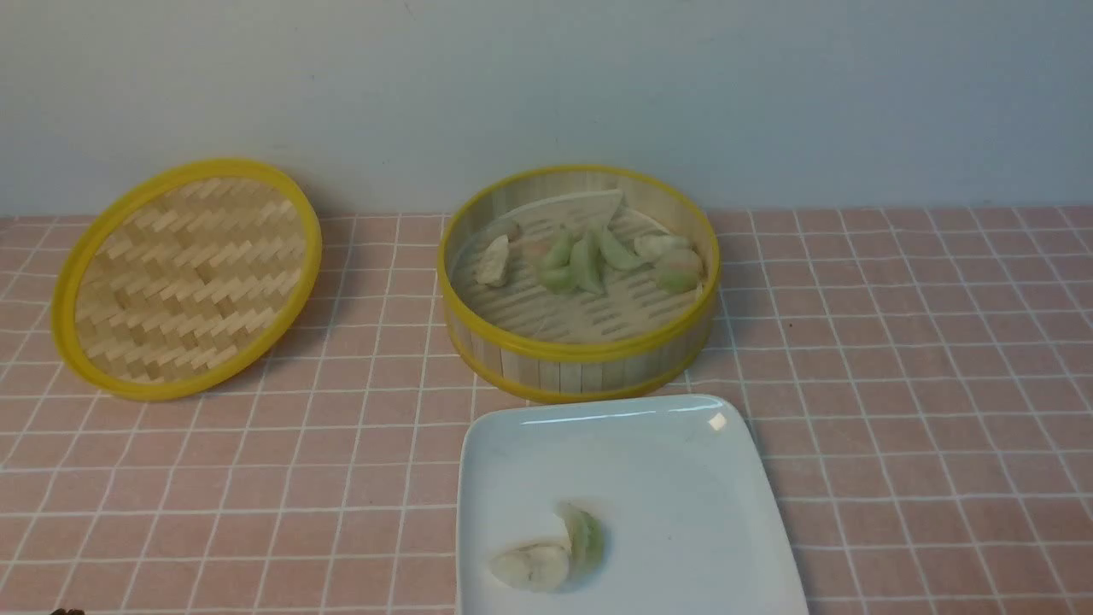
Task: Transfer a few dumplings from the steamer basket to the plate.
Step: Use the left arm to grab a dumpling from the steamer
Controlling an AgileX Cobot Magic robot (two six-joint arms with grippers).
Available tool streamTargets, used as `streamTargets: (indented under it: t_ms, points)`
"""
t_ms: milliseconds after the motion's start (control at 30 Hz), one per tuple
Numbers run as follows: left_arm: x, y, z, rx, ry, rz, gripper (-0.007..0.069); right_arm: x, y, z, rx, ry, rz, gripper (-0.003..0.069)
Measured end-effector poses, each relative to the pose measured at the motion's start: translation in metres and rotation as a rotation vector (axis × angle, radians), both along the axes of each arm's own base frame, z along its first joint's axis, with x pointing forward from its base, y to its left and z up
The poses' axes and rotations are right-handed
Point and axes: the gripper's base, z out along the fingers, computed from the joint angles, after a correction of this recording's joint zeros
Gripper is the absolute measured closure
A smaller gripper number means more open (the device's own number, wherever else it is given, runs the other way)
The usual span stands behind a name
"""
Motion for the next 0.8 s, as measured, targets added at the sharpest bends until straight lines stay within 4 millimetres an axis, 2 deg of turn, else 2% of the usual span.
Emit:
streamTargets:
  t_ms: [733,800]
  points:
    - [0.0002,0.0000,-0.0002,-0.002,-0.004,0.000,0.0631,0.0000,0.0000,0.0000,0.000,0.000,0.000,0.0673]
    - [0.0011,-0.0009,0.0023,-0.044,-0.033,0.003,0.0631,0.0000,0.0000,0.0000,0.000,0.000,0.000,0.0673]
